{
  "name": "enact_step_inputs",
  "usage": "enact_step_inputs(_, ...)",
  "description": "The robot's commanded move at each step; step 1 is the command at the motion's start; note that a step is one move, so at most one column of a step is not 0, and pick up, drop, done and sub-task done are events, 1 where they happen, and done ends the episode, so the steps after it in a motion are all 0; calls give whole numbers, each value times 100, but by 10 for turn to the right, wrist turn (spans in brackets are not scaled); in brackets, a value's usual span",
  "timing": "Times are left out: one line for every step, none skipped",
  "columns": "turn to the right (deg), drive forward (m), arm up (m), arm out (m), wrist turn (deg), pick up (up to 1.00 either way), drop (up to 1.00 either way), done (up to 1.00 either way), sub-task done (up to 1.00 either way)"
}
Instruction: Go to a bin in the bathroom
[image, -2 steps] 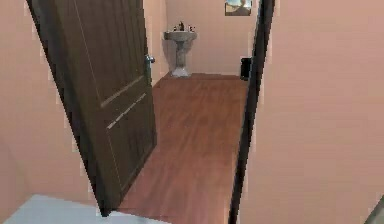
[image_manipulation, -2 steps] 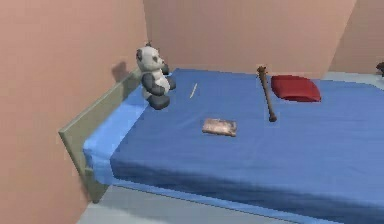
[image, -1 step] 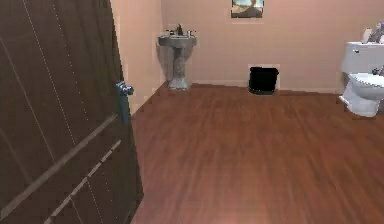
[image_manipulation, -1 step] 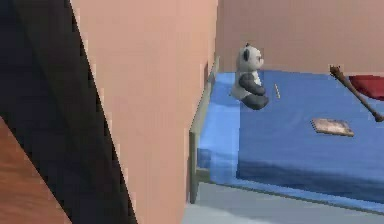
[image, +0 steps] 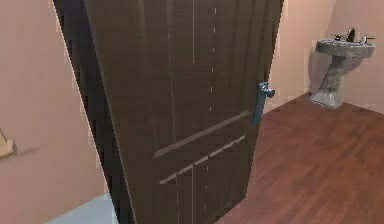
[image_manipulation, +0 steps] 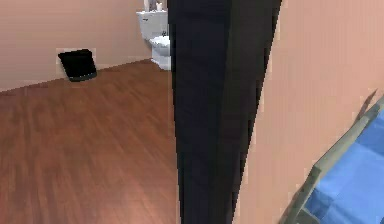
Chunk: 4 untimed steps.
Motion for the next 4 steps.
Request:
enact_step_inputs(0, 40, 0, 0, 0, 0, 0, 0, 0)
enact_step_inputs(450, 0, 0, 0, 0, 0, 0, 0, 0)
enact_step_inputs(450, 0, 0, 0, 0, 0, 0, 0, 0)
enact_step_inputs(120, 0, 0, 0, 0, 0, 0, 0, 0)
